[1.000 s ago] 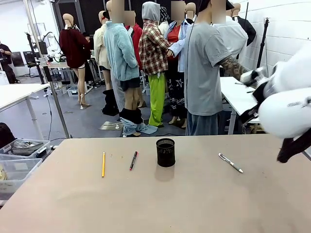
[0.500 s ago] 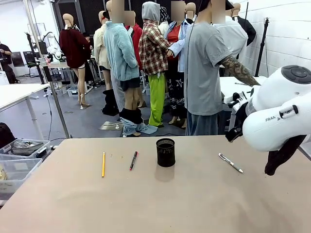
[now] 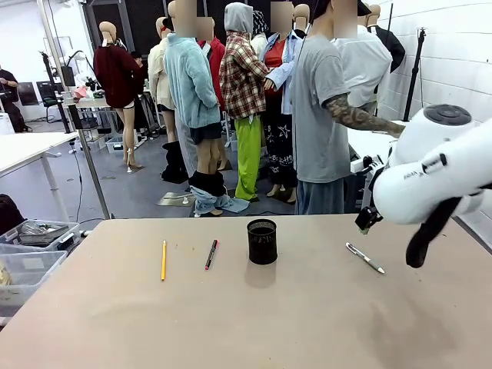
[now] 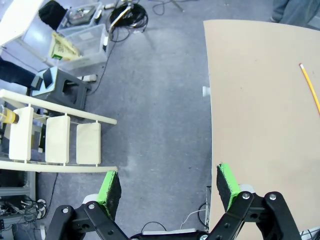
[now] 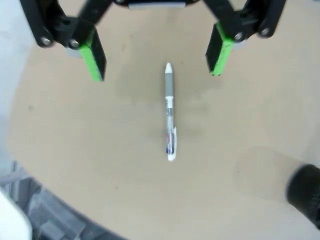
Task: Place the pens into the pen holder.
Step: Pick up a writing instrument from the table and place it into the Pen holder.
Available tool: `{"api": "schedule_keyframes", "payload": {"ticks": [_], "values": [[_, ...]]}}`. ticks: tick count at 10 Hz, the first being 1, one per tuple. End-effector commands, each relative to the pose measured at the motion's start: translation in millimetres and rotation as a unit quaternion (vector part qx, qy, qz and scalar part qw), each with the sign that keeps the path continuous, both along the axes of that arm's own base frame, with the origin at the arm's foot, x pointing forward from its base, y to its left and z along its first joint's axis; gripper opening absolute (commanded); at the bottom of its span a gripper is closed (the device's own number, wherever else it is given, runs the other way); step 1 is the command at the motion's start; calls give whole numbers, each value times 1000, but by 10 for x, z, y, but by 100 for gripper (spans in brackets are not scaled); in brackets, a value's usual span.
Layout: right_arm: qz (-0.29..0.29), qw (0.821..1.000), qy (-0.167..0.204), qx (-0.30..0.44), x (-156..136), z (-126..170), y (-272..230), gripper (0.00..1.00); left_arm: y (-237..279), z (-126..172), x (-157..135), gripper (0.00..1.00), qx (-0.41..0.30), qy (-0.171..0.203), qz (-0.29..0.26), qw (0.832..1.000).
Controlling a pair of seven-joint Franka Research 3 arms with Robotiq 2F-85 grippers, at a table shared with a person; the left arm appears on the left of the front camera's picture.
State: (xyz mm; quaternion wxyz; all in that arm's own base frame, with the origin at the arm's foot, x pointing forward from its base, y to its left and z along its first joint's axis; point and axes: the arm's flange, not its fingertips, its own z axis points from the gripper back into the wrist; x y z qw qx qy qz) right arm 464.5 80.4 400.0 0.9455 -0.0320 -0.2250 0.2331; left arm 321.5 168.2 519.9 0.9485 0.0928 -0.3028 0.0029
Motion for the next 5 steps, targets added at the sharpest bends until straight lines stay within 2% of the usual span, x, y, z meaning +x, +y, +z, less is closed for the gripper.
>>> {"api": "schedule_keyframes", "payload": {"ticks": [1, 3, 4, 5], "values": [[3, 997, 72, -1, 459, 14, -74, 100, 2, -2, -2, 100, -3, -1, -1, 1000], [27, 992, 123, -10, 747, -220, 12, 100, 2, -2, -2, 100, -3, -1, -1, 1000], [34, 988, 148, -9, 830, -356, 55, 100, 2, -2, -2, 100, -3, -1, -1, 1000], [42, 987, 158, -10, 847, -409, 86, 100, 2, -2, -2, 100, -3, -1, -1, 1000]]}}
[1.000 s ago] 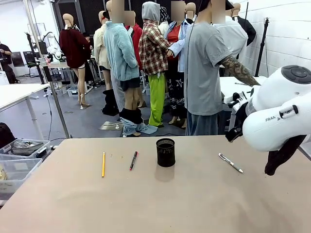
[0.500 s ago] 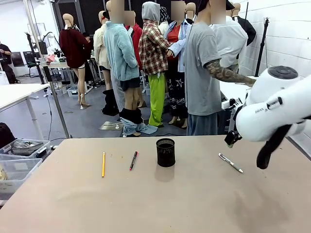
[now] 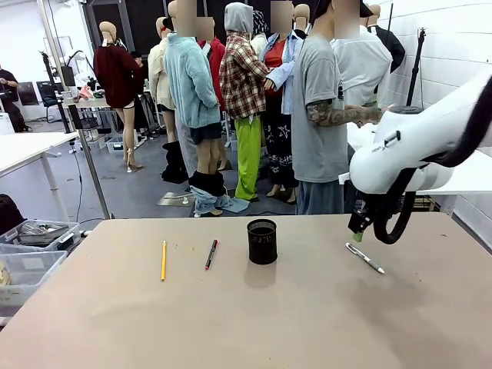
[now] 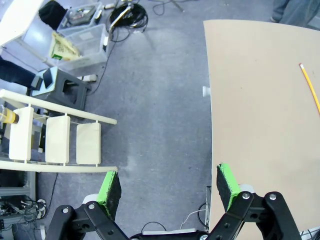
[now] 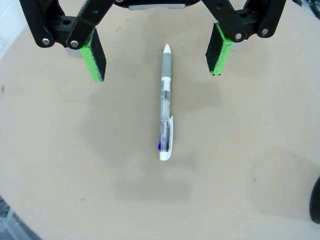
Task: Place the pens into the pen holder.
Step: Pick up a writing instrument from the table and place it into the Pen holder.
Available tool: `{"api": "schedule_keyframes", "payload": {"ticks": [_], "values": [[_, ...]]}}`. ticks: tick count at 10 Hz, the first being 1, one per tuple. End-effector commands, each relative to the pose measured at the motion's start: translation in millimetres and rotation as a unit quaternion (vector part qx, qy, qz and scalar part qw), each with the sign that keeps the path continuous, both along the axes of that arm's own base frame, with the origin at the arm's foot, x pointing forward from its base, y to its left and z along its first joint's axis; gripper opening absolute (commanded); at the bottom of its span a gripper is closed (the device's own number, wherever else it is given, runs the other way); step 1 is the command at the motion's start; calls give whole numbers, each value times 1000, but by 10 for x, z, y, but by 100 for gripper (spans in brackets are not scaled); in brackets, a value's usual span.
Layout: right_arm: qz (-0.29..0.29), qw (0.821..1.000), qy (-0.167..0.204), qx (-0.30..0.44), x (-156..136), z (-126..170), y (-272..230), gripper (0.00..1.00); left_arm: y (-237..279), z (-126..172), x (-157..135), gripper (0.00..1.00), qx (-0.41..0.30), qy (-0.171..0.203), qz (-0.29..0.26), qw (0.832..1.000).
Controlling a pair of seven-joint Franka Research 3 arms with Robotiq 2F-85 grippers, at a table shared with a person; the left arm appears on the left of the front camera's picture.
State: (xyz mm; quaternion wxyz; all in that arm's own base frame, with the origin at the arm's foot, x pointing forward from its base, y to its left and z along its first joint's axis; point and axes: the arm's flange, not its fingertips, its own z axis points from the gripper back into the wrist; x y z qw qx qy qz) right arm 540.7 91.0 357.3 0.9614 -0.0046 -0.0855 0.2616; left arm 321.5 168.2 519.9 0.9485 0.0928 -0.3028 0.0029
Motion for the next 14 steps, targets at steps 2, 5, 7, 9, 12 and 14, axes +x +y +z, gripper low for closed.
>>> {"api": "schedule_keyframes", "payload": {"ticks": [2, 5, 7, 9, 12, 14], "values": [[15, 999, 38, -6, 104, -190, 5, 100, 2, -2, -2, 100, -3, -1, -1, 1000], [19, 997, 70, -10, 212, -505, 36, 100, 2, -2, -2, 100, -3, -1, -1, 1000], [25, 997, 69, -18, 244, -566, 64, 100, 2, -2, -2, 100, -3, -1, -1, 1000], [30, 997, 68, -27, 289, -589, 95, 61, 2, -2, -2, 100, -3, -1, -1, 1000], [31, 996, 82, -34, 318, -622, 131, 2, 2, -2, -2, 100, -3, -1, -1, 1000], [19, 995, 89, -46, 346, -657, 152, 0, 2, -2, -2, 100, -3, -1, -1, 1000]]}}
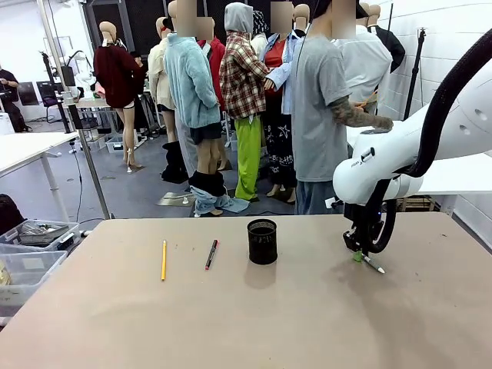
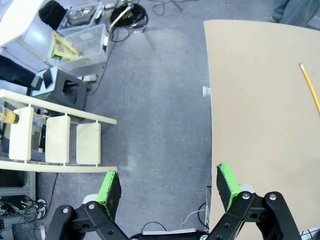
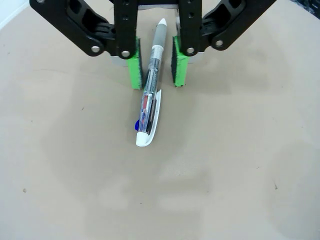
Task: Place the pens into the pen holder.
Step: Pick up a writing instrument from the table and place it into the Pen holder.
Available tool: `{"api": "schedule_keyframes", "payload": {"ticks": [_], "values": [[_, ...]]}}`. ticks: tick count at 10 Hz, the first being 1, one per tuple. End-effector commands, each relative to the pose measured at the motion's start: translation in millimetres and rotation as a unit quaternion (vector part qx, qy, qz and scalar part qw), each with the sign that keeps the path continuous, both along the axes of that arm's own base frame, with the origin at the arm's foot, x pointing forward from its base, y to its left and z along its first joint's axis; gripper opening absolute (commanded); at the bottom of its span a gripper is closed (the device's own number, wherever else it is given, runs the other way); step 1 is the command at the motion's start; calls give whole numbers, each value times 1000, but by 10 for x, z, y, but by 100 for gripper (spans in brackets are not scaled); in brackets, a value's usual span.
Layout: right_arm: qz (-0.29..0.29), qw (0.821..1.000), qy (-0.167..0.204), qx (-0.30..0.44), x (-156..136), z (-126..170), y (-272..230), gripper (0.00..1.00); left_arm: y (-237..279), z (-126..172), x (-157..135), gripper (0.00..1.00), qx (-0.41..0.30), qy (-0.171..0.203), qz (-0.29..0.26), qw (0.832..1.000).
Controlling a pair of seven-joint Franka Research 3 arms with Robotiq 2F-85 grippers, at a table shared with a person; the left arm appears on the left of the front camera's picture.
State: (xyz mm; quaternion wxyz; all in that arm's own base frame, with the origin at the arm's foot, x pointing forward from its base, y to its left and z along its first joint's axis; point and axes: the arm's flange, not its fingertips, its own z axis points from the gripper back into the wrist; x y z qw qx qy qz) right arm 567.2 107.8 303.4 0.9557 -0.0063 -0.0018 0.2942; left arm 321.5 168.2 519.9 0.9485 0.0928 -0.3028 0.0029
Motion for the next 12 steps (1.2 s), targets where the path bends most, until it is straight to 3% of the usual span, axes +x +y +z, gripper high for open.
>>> {"api": "schedule_keyframes", "payload": {"ticks": [1, 3, 4, 5, 6, 8, 10, 11, 12], "values": [[-5, 1000, 16, -26, 83, -115, -3, 0, 2, -2, -2, 100, -3, -1, -1, 1000], [12, 999, 22, -23, 86, -77, 13, 0, 2, -2, -2, 100, -3, -1, -1, 1000], [35, 999, 27, -7, 78, -64, 15, 0, 2, -2, -2, 100, -3, -1, -1, 1000], [85, 996, 7, 7, 27, -30, 54, 0, 2, -2, -2, 100, -3, -1, -1, 1000], [122, 992, -21, 41, -42, 85, 71, 0, 2, -2, -2, 100, -3, -1, -1, 1000], [163, 968, -132, 137, -156, 480, 72, 0, 2, -2, -2, 100, -3, -1, -1, 1000], [243, 921, -208, 224, -196, 877, 193, 0, 2, -2, -2, 100, -3, -1, -1, 1000], [303, 877, -234, 290, -200, 1033, 314, 0, 2, -2, -2, 100, -3, -1, -1, 1000], [316, 850, -262, 331, -168, 1126, 408, 0, 2, -2, -2, 100, -3, -1, -1, 1000]]}}
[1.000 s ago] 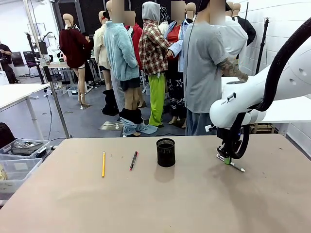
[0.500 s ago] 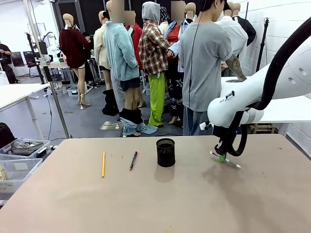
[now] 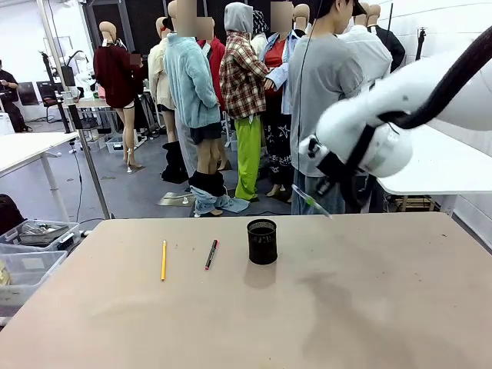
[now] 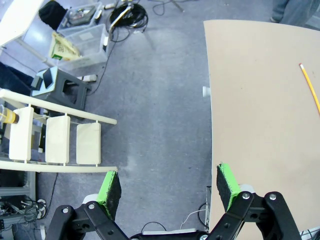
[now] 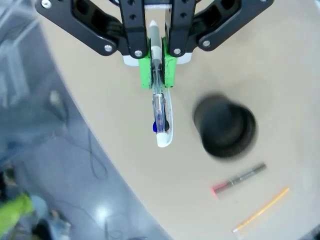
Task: Place the pens into the pen holder.
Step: Pick up a writing instrument from the table and place it into the Pen holder.
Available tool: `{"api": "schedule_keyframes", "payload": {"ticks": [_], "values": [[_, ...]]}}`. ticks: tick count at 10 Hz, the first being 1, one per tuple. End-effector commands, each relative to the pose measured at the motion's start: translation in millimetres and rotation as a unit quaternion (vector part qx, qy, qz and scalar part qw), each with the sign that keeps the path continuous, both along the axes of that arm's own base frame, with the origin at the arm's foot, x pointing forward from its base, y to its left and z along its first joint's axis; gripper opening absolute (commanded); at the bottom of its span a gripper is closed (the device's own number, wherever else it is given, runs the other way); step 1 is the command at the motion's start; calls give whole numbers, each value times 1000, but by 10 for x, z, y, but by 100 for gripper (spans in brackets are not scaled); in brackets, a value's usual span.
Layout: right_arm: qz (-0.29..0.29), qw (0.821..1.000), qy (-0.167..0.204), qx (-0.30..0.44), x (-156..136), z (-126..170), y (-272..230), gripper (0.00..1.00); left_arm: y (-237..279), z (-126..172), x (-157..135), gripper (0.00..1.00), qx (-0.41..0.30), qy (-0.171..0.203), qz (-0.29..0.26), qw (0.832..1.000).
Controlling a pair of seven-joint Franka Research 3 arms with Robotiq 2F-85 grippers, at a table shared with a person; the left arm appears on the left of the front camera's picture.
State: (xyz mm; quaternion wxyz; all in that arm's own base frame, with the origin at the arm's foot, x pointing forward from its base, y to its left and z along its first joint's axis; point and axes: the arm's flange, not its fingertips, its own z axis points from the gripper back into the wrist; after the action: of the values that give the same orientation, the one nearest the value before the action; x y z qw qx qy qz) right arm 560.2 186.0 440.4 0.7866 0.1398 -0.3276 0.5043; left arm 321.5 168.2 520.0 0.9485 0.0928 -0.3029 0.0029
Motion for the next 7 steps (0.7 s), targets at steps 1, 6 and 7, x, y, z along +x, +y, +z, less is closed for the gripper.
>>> {"api": "schedule_keyframes", "payload": {"ticks": [1, 6, 7], "values": [[67, 992, -5, 107, -15, -187, -283, 0, 2, -3, -1, 100, -3, -1, -1, 1000], [90, 978, 49, 179, 340, -377, 102, 0, 2, -3, -1, 100, -3, -1, -1, 1000], [96, 975, 56, 191, 350, -398, 171, 0, 2, -3, -1, 100, -3, -1, -1, 1000]]}}
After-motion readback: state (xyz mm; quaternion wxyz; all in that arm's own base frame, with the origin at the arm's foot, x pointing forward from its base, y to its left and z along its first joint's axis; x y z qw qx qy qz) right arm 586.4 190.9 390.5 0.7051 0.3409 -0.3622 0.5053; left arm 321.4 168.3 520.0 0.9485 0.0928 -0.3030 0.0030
